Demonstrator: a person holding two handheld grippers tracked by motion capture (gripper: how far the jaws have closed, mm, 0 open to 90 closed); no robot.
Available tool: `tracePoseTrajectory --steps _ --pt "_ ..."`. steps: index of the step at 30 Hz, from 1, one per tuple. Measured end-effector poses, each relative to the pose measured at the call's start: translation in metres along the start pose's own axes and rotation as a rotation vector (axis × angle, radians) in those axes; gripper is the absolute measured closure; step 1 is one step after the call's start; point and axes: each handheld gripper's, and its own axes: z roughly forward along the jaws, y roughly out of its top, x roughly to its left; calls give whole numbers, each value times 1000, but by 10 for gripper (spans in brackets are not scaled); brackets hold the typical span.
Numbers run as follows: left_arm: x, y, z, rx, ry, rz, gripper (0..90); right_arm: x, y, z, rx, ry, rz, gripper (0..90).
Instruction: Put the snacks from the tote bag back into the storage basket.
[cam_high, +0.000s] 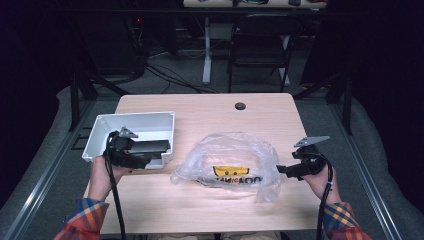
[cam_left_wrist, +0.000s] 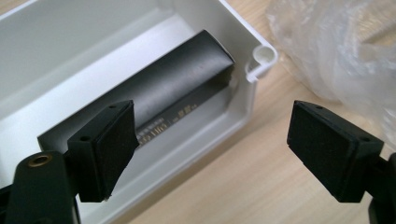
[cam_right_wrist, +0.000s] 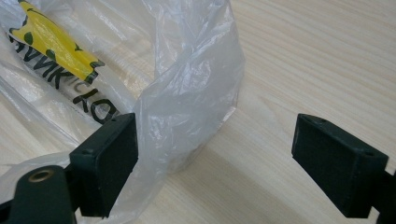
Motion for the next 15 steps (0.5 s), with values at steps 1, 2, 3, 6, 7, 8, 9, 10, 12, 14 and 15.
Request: tracePoseTrajectory --steps 1,2,3,6,7,8,9,10,12,14,15 --pt "-5 -5 -4 0 -3 9 157 0 0 0 0 2 -1 142" --pt "-5 -5 -4 0 -3 9 157 0 0 0 2 4 -3 142" --pt "-10 -10 -7 3 -10 15 157 0 0 0 1 4 -3 142" --pt "-15 -15 -9 4 -13 18 155 0 0 -1 1 3 -3 142" --pt "-17 -18 -9 9 -16 24 155 0 0 -1 2 3 -4 142" --pt "-19 -20 -9 13 -18 23 154 0 0 -1 1 2 -4 142" --pt "-21 -23 -10 19 -20 28 154 0 0 -1 0 -1 -5 142" --pt "-24 -26 -10 20 -25 30 154 0 0 -1 0 -1 -5 142" --pt "-29 -31 -8 29 -34 40 152 0 -1 -1 -1 -5 -4 142" --pt "-34 -35 -7 45 -32 51 148 0 -1 -1 -1 -6 -5 142" --pt "-36 -37 -6 43 -35 55 148 0 -1 -1 -1 -7 -5 142"
